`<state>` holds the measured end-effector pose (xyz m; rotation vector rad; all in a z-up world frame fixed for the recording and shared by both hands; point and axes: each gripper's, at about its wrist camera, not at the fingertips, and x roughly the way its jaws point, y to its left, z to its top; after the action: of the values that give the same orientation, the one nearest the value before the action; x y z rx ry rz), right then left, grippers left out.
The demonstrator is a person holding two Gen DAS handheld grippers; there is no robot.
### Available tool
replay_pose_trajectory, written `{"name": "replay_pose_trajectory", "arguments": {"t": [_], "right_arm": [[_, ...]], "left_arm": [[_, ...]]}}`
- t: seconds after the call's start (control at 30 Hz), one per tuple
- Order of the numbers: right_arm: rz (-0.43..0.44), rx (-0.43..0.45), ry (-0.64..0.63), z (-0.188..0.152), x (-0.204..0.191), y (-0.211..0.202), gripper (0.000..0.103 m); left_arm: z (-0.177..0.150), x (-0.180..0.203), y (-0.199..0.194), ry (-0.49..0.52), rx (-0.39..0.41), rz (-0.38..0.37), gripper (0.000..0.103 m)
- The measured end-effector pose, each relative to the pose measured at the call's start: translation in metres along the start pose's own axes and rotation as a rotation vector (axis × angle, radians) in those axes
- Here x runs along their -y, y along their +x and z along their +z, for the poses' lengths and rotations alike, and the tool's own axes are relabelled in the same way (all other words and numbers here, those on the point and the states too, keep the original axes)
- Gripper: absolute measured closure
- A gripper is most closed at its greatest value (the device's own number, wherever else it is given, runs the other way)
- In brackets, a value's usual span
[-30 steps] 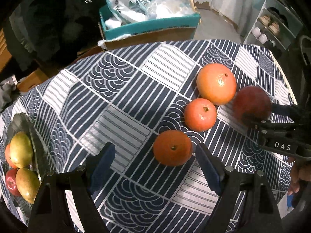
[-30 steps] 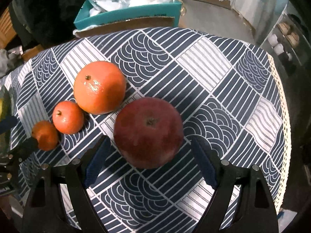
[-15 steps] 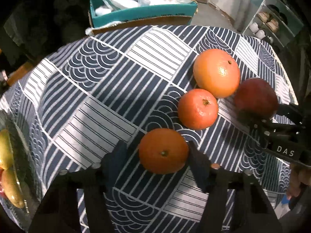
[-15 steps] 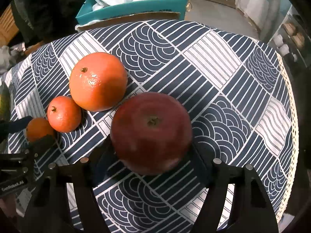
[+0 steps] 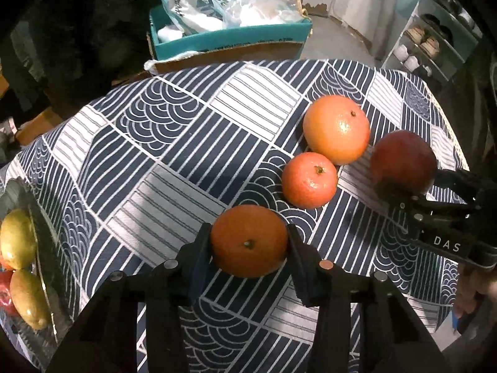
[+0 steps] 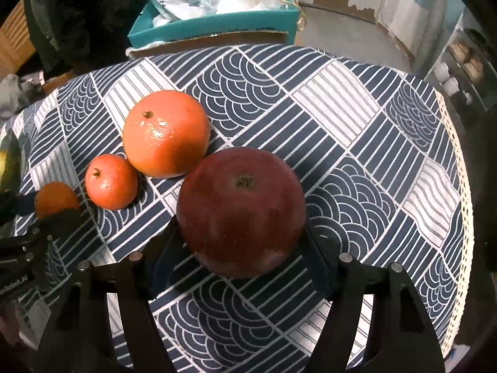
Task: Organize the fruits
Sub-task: 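Lift the tangerine with the left tool while the right tool carries the red apple toward the plate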
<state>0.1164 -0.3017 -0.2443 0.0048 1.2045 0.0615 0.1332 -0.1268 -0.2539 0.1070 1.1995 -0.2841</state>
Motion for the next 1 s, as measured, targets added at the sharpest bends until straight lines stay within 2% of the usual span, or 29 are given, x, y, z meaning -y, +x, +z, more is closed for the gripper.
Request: {"name": "replay_pose_trajectory", "arguments": {"t": [0.53, 1.0], "right_arm": [[0.019, 0.120, -0.016, 0.007, -0.016, -0.060, 0.031], [0.051, 0.240, -0.062, 0.010, -0.038, -0.119, 0.031]], "left_arm": [[-0.001, -0.006, -0.056, -0.044, 0.080, -0.024, 0.057], [-0.008, -0.011, -0.110, -0.044, 0.165, -0.020, 0.057]]}}
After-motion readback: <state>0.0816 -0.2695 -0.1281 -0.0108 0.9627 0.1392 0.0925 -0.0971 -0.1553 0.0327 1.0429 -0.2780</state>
